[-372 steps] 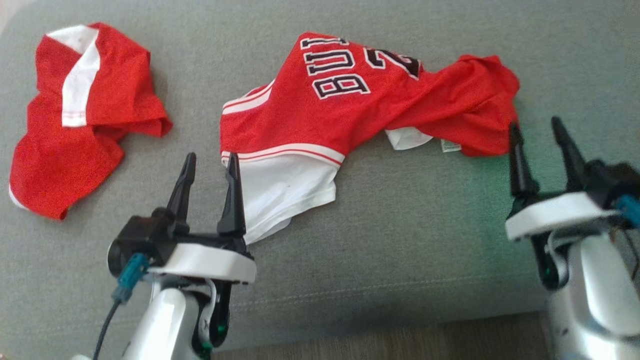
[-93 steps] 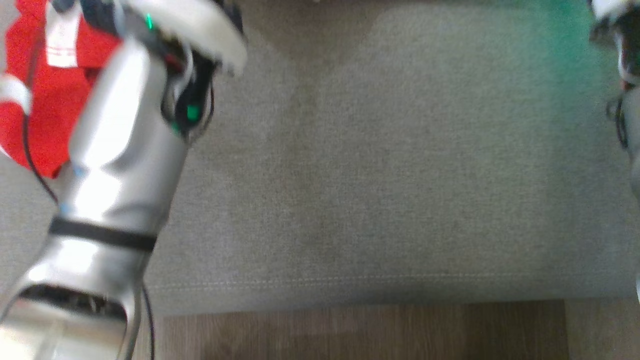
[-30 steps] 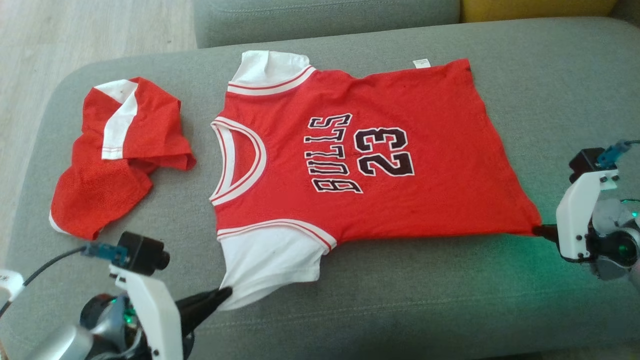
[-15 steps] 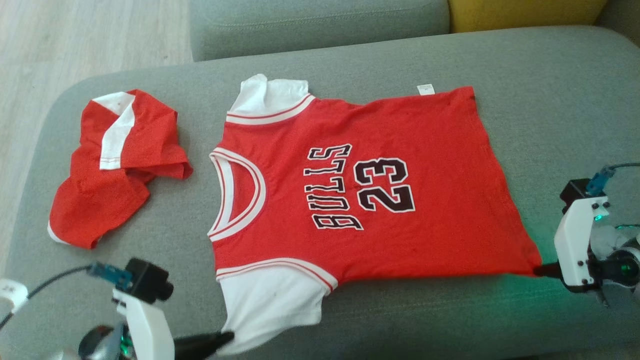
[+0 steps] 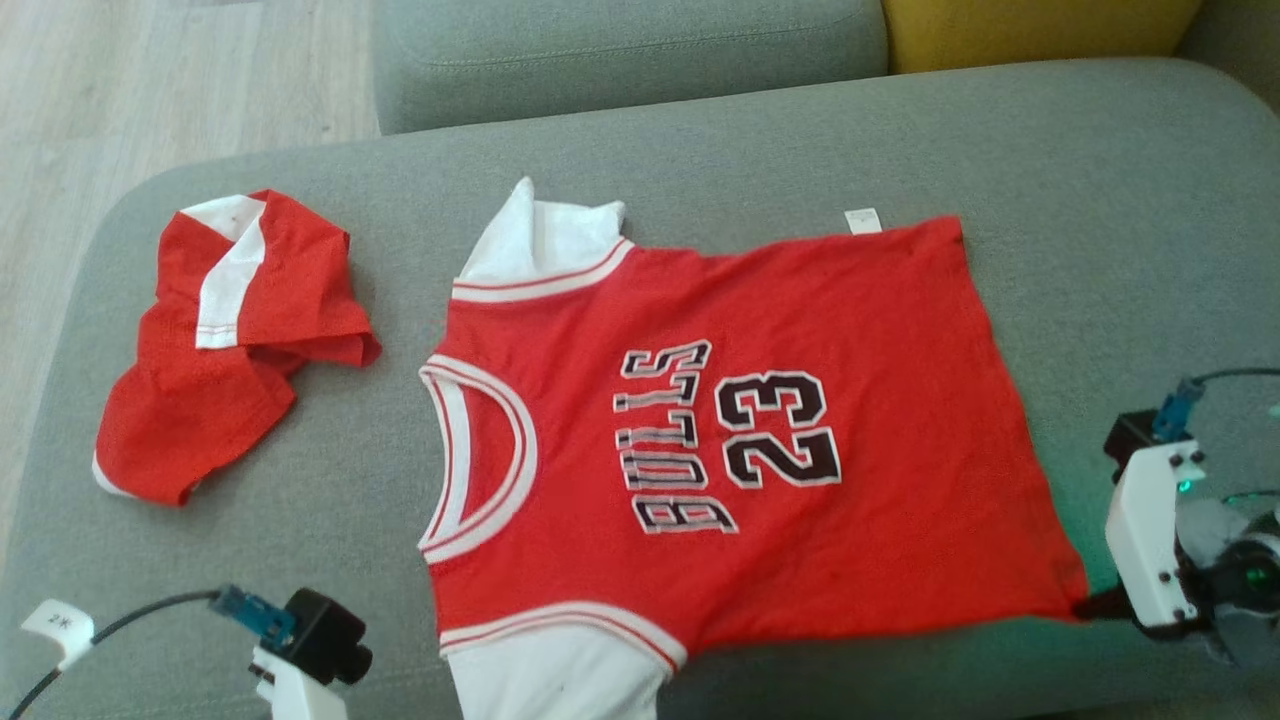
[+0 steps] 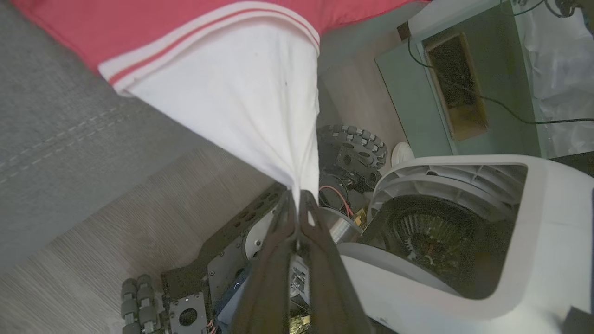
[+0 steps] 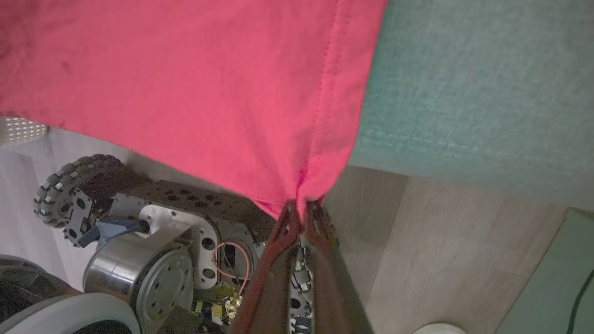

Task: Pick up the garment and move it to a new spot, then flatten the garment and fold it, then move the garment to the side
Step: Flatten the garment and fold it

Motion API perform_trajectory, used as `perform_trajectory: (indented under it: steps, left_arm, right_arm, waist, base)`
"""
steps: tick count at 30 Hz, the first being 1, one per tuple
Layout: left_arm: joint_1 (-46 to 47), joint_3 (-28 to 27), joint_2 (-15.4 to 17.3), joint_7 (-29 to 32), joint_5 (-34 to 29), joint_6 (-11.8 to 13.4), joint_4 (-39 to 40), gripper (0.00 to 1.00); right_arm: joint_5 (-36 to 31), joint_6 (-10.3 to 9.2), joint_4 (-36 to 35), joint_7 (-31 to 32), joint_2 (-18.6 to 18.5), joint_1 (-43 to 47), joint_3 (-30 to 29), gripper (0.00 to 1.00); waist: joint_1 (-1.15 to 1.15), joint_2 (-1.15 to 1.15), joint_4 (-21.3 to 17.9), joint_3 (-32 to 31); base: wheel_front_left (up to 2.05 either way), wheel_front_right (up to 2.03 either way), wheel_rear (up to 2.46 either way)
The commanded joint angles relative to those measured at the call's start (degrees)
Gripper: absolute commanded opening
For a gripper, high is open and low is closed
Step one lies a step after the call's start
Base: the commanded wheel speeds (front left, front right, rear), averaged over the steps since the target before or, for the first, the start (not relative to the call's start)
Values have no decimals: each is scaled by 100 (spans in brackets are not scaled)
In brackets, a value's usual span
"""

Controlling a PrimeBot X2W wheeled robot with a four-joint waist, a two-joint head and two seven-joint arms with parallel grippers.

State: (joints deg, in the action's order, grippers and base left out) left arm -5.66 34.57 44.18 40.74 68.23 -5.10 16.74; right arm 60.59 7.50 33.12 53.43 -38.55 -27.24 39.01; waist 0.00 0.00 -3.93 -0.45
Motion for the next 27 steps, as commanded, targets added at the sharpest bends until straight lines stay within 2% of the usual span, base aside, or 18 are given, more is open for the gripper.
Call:
perform_trajectory:
  steps: [1,8,15,22,27]
  left_arm:
    - [255,-243,233,19,71,-41,226,0]
    - [386,-334,183,-117,-10,-50,235,0]
    - [651,-530,23,-338,-43,-17,164,0]
    - [970,-760,-3,-440,-14,-21,174,0]
    - [1291,-965,-125,-569,62,-12,171,0]
  right_arm:
    - [35,-1,-227,160,-289,100,-78,0]
    - [-144,-1,-495,201,-396,111,-355,0]
    - [-214,-1,-459,-20,-221,-19,-839,0]
    - [-372,-1,-490,-174,-61,-211,-1197,0]
    - [-540,-1,-569,-494,42,-378,-1437,0]
  waist:
    - [0,0,-7,8]
    - [0,0,-27,148]
    - [0,0,-6,359]
    - [0,0,48,594]
    - [0,0,105,752]
  base:
    - [0,0,0]
    - [0,0,0]
    - [0,0,0]
    - [0,0,0]
    - [0,0,0]
